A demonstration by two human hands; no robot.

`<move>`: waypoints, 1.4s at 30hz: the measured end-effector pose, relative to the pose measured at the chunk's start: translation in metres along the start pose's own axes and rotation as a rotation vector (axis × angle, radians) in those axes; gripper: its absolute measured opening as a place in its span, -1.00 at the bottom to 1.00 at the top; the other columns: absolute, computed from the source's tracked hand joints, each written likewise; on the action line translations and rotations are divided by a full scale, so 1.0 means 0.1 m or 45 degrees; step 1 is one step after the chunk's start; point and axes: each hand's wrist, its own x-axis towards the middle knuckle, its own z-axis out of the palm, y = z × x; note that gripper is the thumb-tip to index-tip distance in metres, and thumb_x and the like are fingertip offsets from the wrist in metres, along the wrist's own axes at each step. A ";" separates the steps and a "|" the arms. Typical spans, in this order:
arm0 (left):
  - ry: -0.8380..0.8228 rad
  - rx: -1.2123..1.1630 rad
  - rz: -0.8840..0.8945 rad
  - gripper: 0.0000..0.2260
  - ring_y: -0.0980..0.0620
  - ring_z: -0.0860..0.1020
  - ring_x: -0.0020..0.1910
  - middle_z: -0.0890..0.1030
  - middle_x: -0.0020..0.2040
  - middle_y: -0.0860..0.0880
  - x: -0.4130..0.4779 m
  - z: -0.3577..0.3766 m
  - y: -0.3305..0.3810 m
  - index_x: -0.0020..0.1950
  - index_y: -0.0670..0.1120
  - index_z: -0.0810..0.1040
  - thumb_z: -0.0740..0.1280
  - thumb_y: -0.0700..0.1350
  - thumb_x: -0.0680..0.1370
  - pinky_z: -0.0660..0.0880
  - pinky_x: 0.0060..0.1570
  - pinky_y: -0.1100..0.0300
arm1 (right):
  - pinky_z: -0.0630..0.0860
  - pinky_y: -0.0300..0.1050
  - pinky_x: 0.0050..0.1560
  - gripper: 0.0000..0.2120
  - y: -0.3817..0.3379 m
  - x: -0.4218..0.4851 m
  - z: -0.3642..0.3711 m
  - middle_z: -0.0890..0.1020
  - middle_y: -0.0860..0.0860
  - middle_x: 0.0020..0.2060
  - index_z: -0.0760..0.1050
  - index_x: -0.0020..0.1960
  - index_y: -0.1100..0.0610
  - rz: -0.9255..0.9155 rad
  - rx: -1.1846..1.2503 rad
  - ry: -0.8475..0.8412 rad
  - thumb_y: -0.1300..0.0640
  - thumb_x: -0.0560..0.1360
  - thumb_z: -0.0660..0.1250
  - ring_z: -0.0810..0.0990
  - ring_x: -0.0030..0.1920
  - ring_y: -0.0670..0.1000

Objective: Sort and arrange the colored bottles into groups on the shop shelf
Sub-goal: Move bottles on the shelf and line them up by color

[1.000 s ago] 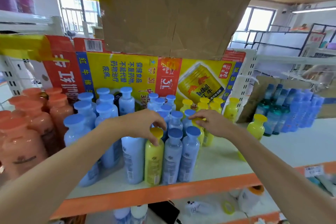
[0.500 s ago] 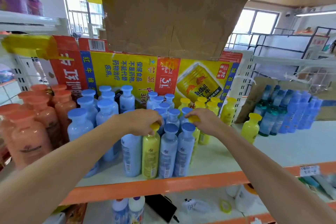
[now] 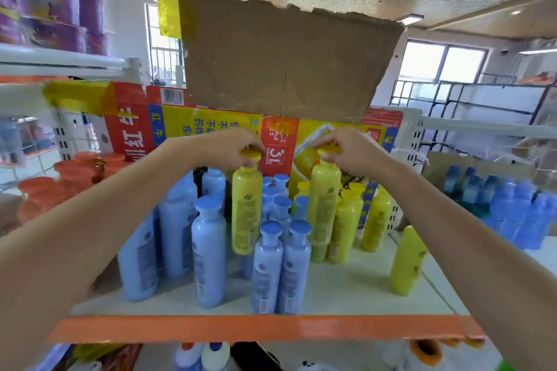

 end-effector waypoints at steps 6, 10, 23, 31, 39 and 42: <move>0.218 -0.038 0.089 -0.71 0.11 0.44 0.02 0.55 0.18 -0.08 0.14 -0.49 0.17 0.26 -0.14 0.49 0.29 -0.15 0.53 0.32 0.04 0.27 | 0.50 -0.09 0.14 -0.73 0.05 0.11 -0.33 0.61 0.01 0.15 0.58 0.14 0.00 -0.055 0.137 0.148 0.19 0.47 0.36 0.61 0.05 0.02; 0.343 -0.079 0.139 -0.74 0.08 0.50 0.01 0.59 0.14 -0.10 0.29 -0.66 0.29 0.21 -0.17 0.53 0.30 -0.16 0.53 0.37 0.07 0.25 | 0.41 -0.16 0.15 -0.74 0.09 0.10 -0.50 0.64 0.03 0.09 0.59 0.13 0.04 -0.080 0.151 0.238 0.19 0.45 0.38 0.57 0.06 -0.04; 0.304 -0.242 0.290 -0.75 0.10 0.47 0.00 0.56 0.11 -0.03 0.79 -0.24 0.94 0.20 -0.09 0.54 0.32 -0.15 0.52 0.38 0.09 0.23 | 0.38 -0.15 0.07 -0.73 0.63 -0.27 -0.49 0.62 -0.01 0.10 0.58 0.15 0.05 0.021 0.051 0.138 0.17 0.45 0.38 0.49 0.02 -0.09; 0.277 -0.280 0.266 -0.75 0.10 0.45 0.00 0.55 0.12 -0.04 1.03 0.05 1.16 0.19 -0.08 0.54 0.33 -0.12 0.51 0.34 -0.01 0.26 | 0.36 -0.23 -0.15 -0.72 1.02 -0.47 -0.14 0.53 -0.10 -0.12 0.58 0.15 -0.01 0.146 -0.009 0.003 0.13 0.44 0.40 0.46 -0.06 -0.04; 0.028 -0.230 0.163 -0.68 0.03 0.43 0.13 0.49 0.22 -0.06 1.18 0.77 1.34 0.26 -0.09 0.47 0.33 -0.09 0.52 0.31 0.07 0.27 | 0.39 -0.18 0.07 -0.70 1.31 -0.57 0.20 0.58 0.03 0.15 0.57 0.17 0.10 0.163 0.116 -0.120 0.22 0.44 0.38 0.50 0.17 0.06; -0.057 -0.253 0.102 -0.67 -0.01 0.45 0.19 0.49 0.21 -0.05 1.22 1.08 1.33 0.25 -0.08 0.48 0.35 -0.08 0.50 0.32 0.07 0.25 | 0.38 -0.16 0.14 -0.69 1.42 -0.58 0.37 0.57 0.06 0.17 0.56 0.18 0.09 0.189 0.143 -0.163 0.22 0.43 0.39 0.49 0.21 0.07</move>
